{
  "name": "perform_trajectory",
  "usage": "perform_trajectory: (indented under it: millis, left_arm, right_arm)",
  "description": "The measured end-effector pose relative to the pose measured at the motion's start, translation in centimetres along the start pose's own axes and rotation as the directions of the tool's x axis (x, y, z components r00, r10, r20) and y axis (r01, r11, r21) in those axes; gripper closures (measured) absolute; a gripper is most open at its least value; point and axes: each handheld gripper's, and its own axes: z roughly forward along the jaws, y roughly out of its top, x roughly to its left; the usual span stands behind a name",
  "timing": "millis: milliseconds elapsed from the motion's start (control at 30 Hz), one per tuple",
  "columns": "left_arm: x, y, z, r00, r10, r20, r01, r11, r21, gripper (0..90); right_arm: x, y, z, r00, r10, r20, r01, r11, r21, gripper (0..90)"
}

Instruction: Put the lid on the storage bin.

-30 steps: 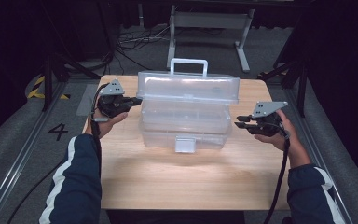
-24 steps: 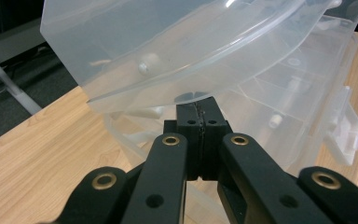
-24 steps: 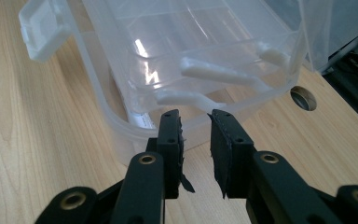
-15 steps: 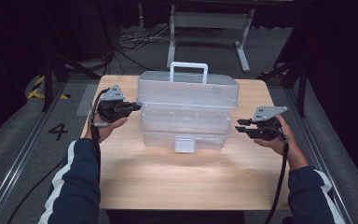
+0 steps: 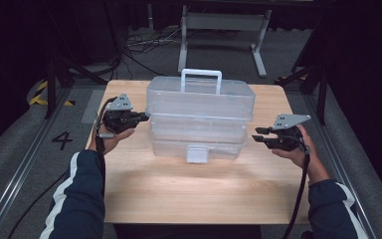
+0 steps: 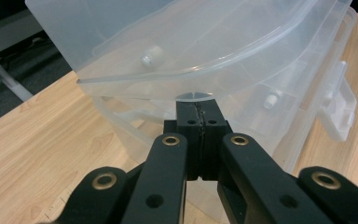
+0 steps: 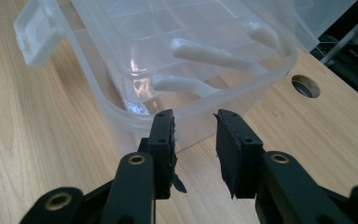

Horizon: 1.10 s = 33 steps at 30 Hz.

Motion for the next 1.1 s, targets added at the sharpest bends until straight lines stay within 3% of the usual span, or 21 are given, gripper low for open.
perform_trajectory:
  millis: [100,233,533,700,1100]
  left_arm:
    - [-0.1,-0.2,0.0,1.0,-0.002,0.004,0.002,1.0,0.004,90.0]
    - [-0.2,-0.5,0.0,1.0,0.001,0.001,-0.001,1.0,0.01,90.0]
    - [-0.5,-1.2,0.1,1.0,-0.001,0.006,0.001,0.9998,0.02,90.0]
    - [-0.7,-1.5,0.3,0.9999,0.012,0.006,-0.013,0.9986,0.051,90.0]
    - [-1.0,-2.0,0.5,0.9999,0.01,0.009,-0.01,0.9979,0.064,90.0]
  right_arm:
    - [0.0,0.0,0.1,1.0,0.006,-0.001,-0.006,1.0,0.002,65.5]
    - [0.2,-0.3,0.5,0.9999,0.004,0.013,-0.005,0.999,0.047,61.9]
    - [0.8,-1.0,0.8,0.9997,0.014,0.02,-0.015,0.999,0.049,56.5]
    - [1.3,-1.7,0.8,0.9991,0.03,0.03,-0.031,0.999,0.039,52.5]
    - [1.8,-2.5,1.0,0.9982,0.047,0.038,-0.048,0.998,0.046,49.7]
